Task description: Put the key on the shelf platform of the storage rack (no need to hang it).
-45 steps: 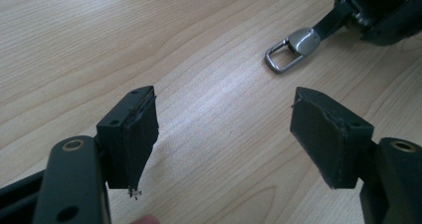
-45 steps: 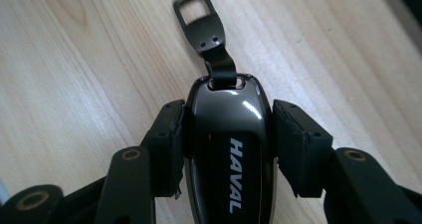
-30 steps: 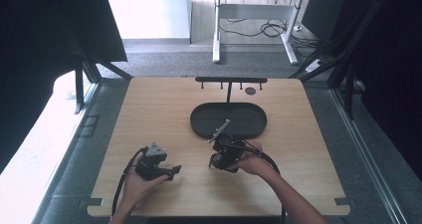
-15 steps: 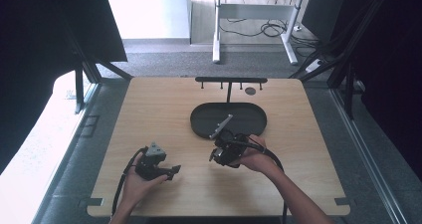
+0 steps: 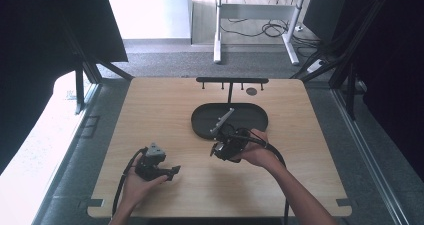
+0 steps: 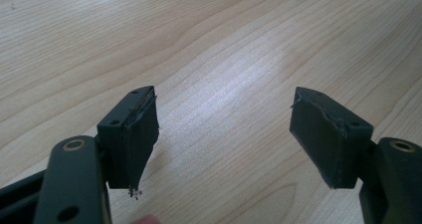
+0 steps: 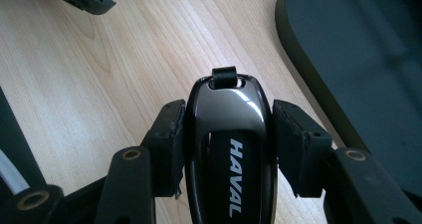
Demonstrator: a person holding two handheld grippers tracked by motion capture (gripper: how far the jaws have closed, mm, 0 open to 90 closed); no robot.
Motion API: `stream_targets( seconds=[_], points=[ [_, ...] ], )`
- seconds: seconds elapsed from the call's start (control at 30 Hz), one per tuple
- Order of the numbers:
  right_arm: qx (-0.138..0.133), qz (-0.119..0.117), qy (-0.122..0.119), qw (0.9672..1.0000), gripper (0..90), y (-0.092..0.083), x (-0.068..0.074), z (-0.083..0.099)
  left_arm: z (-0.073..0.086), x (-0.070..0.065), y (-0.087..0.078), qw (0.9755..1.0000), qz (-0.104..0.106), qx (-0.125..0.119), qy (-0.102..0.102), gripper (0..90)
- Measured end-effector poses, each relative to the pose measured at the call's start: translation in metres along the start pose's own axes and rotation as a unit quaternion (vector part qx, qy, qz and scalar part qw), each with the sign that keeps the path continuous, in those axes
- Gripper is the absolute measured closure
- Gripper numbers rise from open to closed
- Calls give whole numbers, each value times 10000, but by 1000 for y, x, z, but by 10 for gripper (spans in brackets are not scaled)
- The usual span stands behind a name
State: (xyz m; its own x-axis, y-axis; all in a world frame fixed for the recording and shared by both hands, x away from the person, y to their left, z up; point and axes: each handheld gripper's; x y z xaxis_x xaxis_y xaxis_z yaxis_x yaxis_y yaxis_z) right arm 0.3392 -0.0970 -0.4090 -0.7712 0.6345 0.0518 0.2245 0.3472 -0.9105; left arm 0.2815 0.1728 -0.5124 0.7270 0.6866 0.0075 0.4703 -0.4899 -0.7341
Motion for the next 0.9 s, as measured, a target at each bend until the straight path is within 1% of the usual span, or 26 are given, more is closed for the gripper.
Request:
stream_targets(
  seconds=[0.03,0.07,0.13,0.17,0.23,0.33,0.43,0.47,0.6,0.9],
  points=[
    [-7,3,-26,10000,501,0,-1,0,0,0,0,10000,-1,-1,-3,276],
    [3,7,-2,10000,501,0,-2,-1,0,-1,0,10000,1,1,-18,276],
    [4,21,13,10000,501,-1,-4,-2,0,0,1,10000,11,9,15,275],
    [7,22,9,10000,501,-1,-5,-2,0,0,1,10000,11,14,-38,275],
    [-4,33,49,10000,501,-2,-7,-3,1,1,2,10000,17,44,-5,275],
    [-7,67,69,10000,501,-3,-12,-8,1,0,2,9999,78,32,-108,275],
    [-11,69,72,9999,501,-4,-15,-10,1,0,2,9999,80,28,-70,275],
    [-11,71,116,9999,501,-3,-18,-12,1,0,2,9999,83,37,-86,275],
    [-17,72,124,9999,501,-3,-22,-15,2,2,3,9999,78,75,-126,275],
    [-50,88,294,9995,501,-2,-36,-26,3,2,2,9998,72,84,-138,275]
  ],
)
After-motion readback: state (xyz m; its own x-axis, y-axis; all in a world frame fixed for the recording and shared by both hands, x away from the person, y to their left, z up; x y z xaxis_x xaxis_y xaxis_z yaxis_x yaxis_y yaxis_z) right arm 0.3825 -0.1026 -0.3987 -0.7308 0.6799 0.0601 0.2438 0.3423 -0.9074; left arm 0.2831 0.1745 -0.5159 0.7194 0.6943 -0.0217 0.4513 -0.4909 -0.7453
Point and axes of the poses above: each handheld gripper's, and its own axes: y roughly forward along the jaws, z roughly out of its underside, x roughly to its left, and after that the axes turned 12 degrees about y, right-handed
